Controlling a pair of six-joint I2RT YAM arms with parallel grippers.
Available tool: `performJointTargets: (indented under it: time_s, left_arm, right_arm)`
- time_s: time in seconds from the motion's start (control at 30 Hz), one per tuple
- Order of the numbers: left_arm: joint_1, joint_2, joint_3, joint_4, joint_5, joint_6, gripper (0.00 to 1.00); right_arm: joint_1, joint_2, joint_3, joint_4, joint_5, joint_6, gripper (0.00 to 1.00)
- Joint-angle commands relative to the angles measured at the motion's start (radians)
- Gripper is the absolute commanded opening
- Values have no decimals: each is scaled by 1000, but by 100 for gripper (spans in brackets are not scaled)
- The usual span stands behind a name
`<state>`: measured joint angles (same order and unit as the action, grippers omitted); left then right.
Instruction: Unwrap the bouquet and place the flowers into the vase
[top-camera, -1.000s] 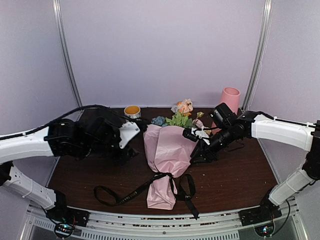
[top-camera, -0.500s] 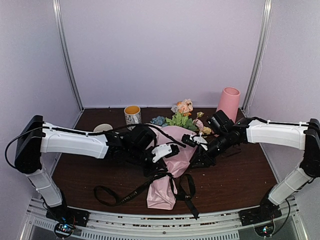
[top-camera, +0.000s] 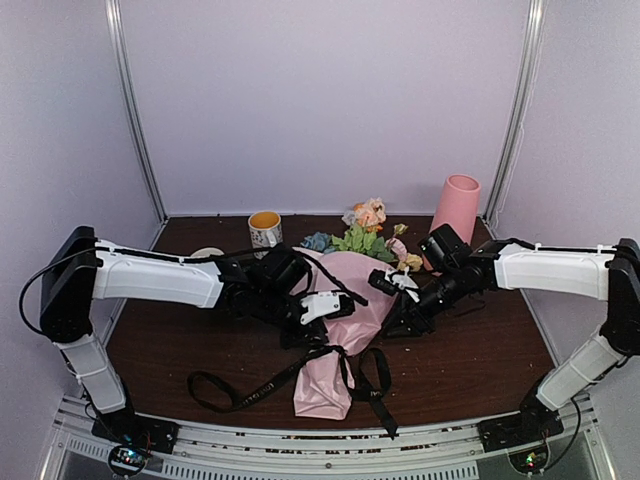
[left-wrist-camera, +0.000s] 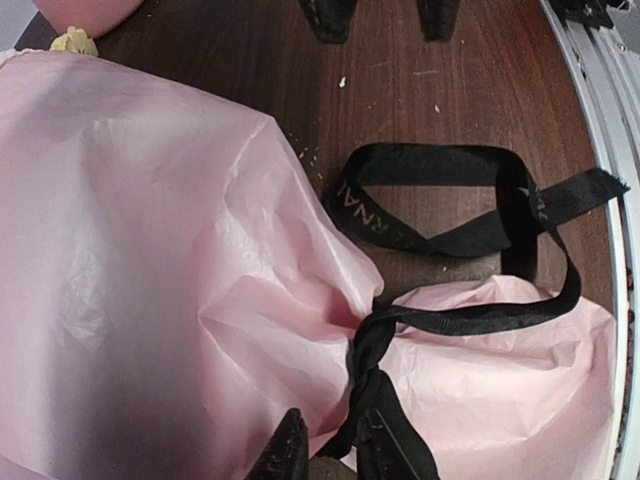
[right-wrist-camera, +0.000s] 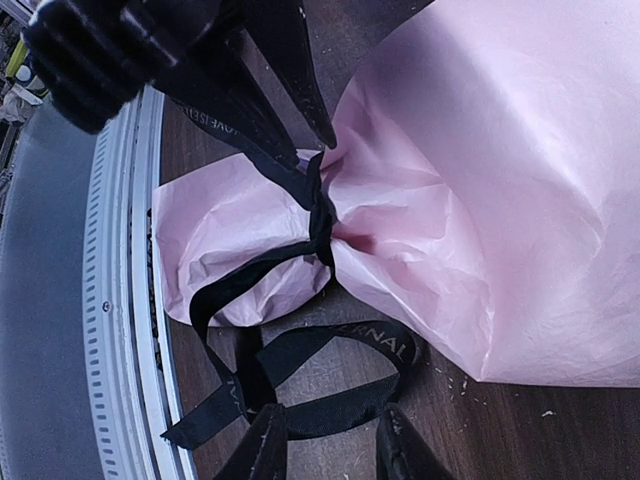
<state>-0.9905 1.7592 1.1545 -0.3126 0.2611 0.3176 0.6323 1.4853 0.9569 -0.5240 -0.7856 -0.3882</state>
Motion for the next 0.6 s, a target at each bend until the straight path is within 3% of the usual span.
performJointTargets:
  time_s: [0.0, 0.17, 0.4, 0.57]
  left_arm:
    - [14, 19, 9, -70, -15, 84, 16]
    - [14, 52, 29, -65, -19, 92, 13]
    - [12, 65, 21, -34, -44, 94, 21]
    - [-6, 71, 15, -16, -48, 90, 17]
  right_arm:
    - [-3, 11, 8, 15, -17, 8, 30]
    - [-3, 26, 20, 8, -15, 6, 31]
    - [-3, 28, 20, 4, -11, 4, 31]
    - [-3, 35, 27, 4, -10, 5, 31]
